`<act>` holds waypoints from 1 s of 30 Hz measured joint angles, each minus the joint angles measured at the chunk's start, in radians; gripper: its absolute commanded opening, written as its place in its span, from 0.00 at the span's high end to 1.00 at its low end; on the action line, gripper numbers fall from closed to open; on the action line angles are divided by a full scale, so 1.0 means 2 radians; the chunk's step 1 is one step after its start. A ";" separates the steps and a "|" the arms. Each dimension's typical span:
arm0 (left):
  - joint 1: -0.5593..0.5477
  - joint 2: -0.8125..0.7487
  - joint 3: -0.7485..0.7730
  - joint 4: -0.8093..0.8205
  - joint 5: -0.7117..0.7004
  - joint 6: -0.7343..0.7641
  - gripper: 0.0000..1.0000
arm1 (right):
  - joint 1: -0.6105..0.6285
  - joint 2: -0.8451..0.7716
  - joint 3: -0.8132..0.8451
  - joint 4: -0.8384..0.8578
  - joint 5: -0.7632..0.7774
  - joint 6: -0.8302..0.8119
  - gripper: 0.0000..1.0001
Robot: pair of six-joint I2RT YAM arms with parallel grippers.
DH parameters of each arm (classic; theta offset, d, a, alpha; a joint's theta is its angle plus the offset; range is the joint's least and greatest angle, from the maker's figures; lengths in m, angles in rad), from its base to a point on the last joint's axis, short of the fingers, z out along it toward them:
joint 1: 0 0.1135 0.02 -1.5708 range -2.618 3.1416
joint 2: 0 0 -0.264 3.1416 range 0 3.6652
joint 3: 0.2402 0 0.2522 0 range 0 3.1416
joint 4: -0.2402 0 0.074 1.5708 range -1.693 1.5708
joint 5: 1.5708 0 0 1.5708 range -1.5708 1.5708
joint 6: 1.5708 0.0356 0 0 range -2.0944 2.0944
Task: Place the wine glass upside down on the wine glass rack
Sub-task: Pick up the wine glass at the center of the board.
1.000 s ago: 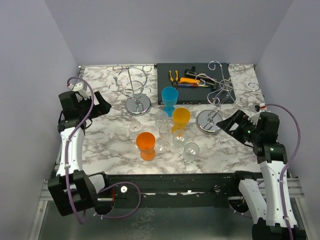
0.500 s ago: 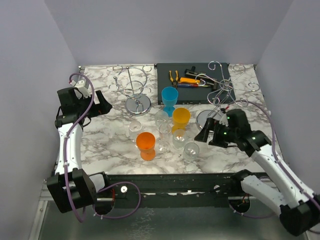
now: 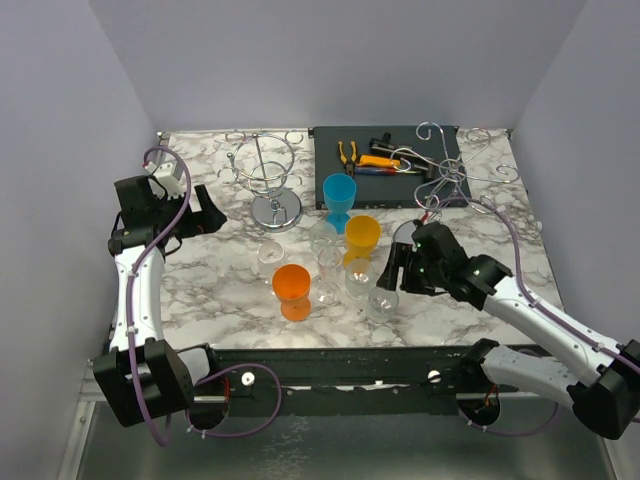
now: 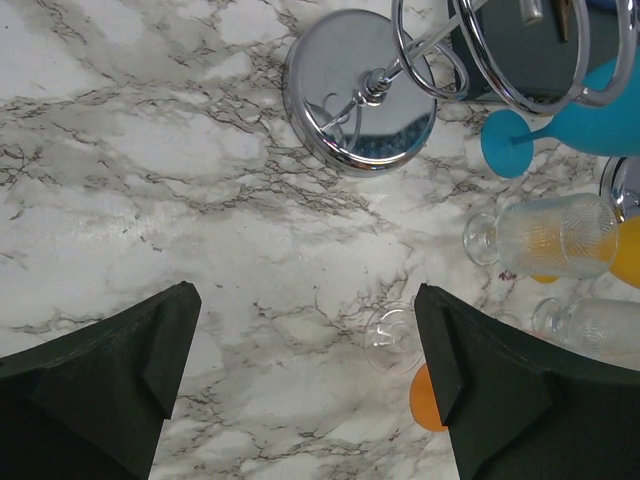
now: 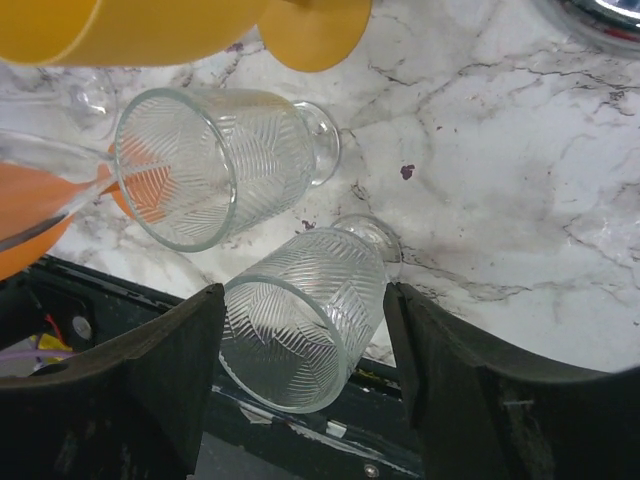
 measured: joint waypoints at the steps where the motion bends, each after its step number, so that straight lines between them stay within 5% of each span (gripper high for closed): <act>1: 0.000 0.000 0.001 -0.005 0.002 0.004 0.01 | 0.010 0.003 0.000 0.000 0.007 0.001 0.29; 7: -0.001 0.000 0.019 -0.030 0.014 0.015 0.02 | 0.063 0.015 0.001 -0.024 0.047 0.007 0.32; 18: -0.025 -0.002 0.049 -0.069 0.026 0.039 0.09 | 0.064 0.041 0.001 -0.039 0.068 0.011 0.54; 25: -0.055 -0.006 0.093 -0.105 0.030 0.054 0.11 | 0.064 0.067 0.002 -0.035 0.086 -0.003 0.99; 30: -0.085 -0.012 0.136 -0.132 0.041 0.061 0.14 | 0.064 0.050 0.021 -0.061 0.106 -0.011 1.00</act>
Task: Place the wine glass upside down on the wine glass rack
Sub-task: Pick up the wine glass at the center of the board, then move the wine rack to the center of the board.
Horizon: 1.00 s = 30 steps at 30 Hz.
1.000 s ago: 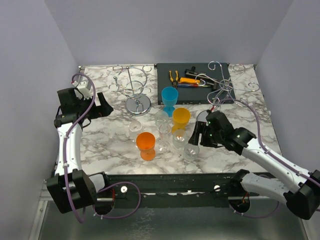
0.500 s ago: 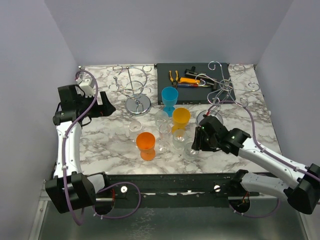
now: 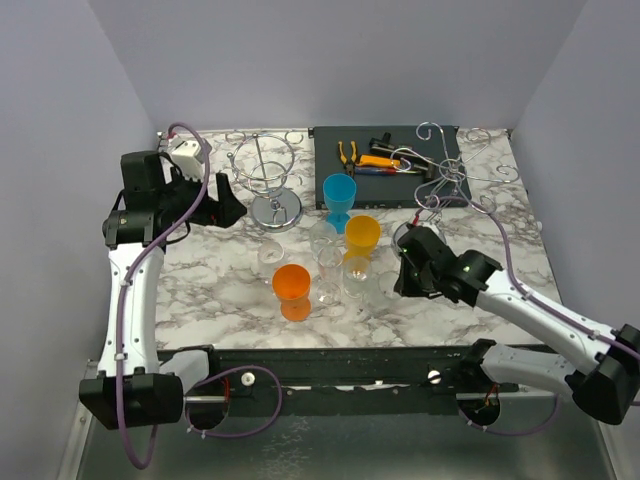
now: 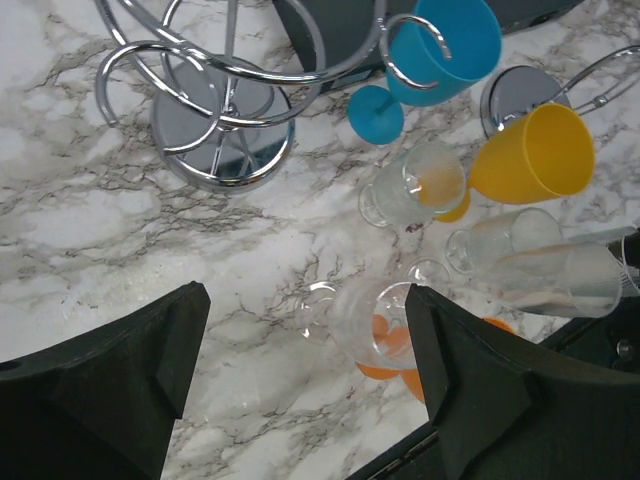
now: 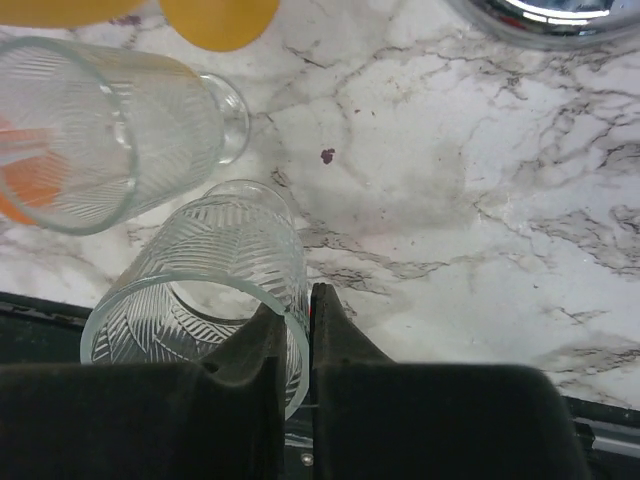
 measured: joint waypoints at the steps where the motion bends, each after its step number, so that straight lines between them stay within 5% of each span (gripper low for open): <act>1: -0.006 -0.001 0.009 -0.005 0.004 0.000 0.14 | 0.000 -0.008 0.010 -0.010 0.002 -0.002 1.00; 12: -0.080 -0.003 0.061 -0.033 0.053 -0.006 0.16 | 0.000 -0.048 0.157 -0.168 -0.016 -0.031 1.00; 18: -0.142 0.030 0.111 -0.040 0.062 -0.009 0.16 | 0.000 -0.042 0.280 -0.125 -0.040 -0.077 1.00; 30: -0.172 0.014 0.092 -0.063 0.060 0.002 0.16 | 0.006 -0.039 0.144 -0.031 -0.070 -0.092 1.00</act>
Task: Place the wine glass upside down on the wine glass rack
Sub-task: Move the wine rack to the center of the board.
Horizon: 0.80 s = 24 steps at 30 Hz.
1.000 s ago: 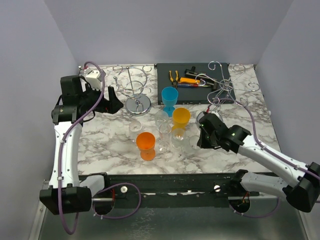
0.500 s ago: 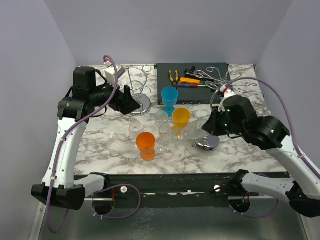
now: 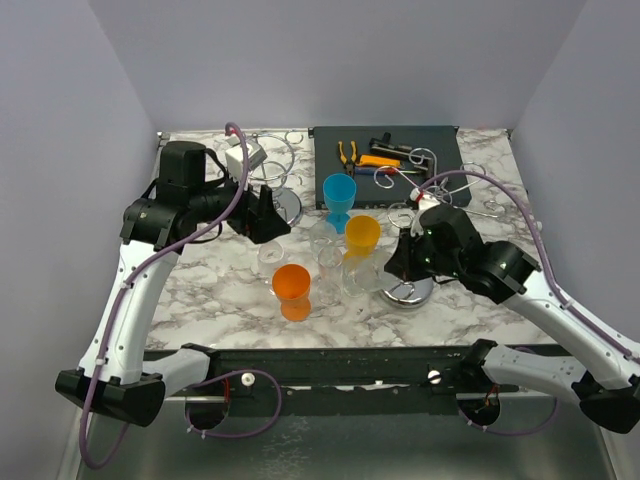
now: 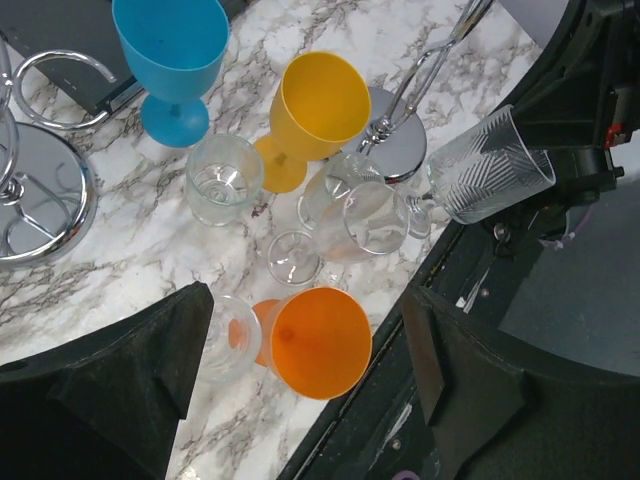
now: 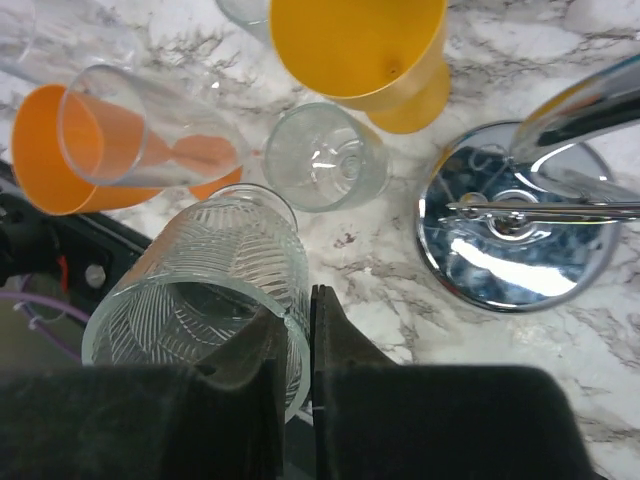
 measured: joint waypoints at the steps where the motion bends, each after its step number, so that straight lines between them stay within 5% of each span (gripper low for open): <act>1: -0.004 -0.002 0.000 -0.002 0.000 0.002 0.16 | 0.000 -0.004 -0.003 0.001 0.000 0.002 1.00; 13: -0.051 -0.001 0.009 -0.014 -0.006 -0.002 0.16 | 0.000 -0.065 -0.029 -0.003 -0.055 0.000 1.00; 24: -0.154 0.017 0.013 -0.002 -0.021 -0.046 0.19 | -0.001 -0.096 -0.029 -0.040 -0.080 -0.007 1.00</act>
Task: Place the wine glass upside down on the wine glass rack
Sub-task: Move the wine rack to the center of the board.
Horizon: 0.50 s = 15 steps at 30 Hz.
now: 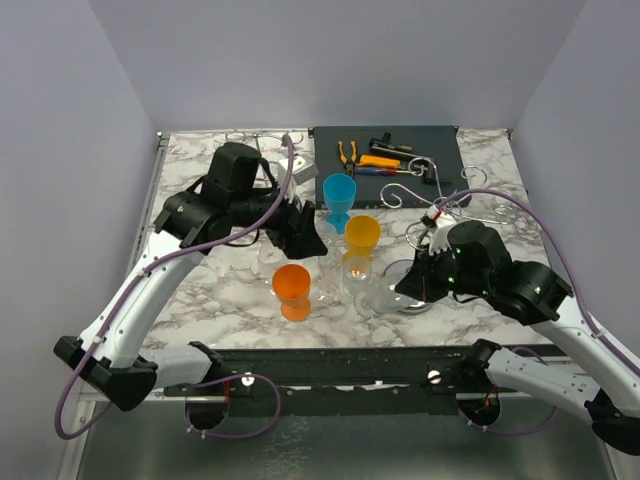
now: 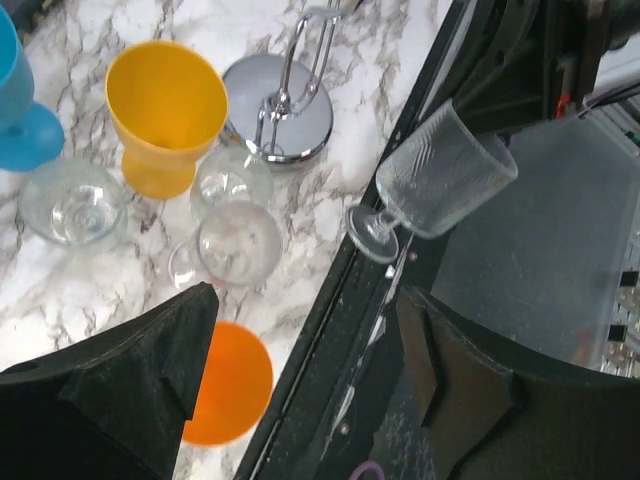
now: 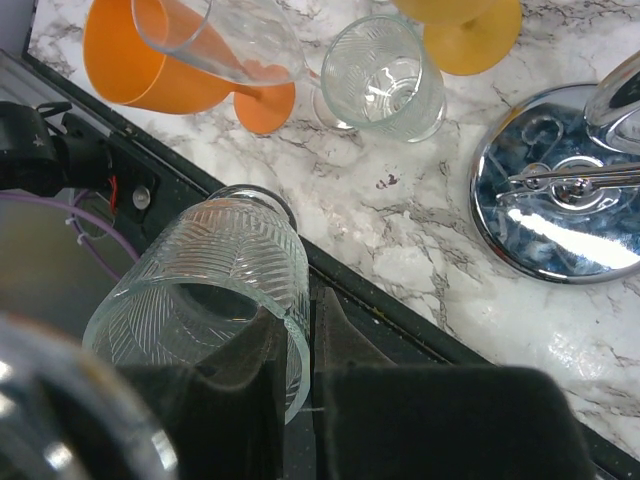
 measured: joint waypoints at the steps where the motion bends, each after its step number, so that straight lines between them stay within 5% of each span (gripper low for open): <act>1: -0.009 0.012 0.010 0.004 -0.003 -0.003 0.15 | 0.000 -0.001 0.000 -0.001 -0.001 0.000 1.00; 6: -0.031 0.089 0.091 0.051 -0.006 -0.041 0.04 | 0.000 -0.010 -0.002 -0.008 -0.001 0.001 1.00; 15: -0.062 0.179 0.145 0.139 0.023 -0.125 0.10 | 0.000 -0.022 -0.005 -0.016 0.000 0.004 1.00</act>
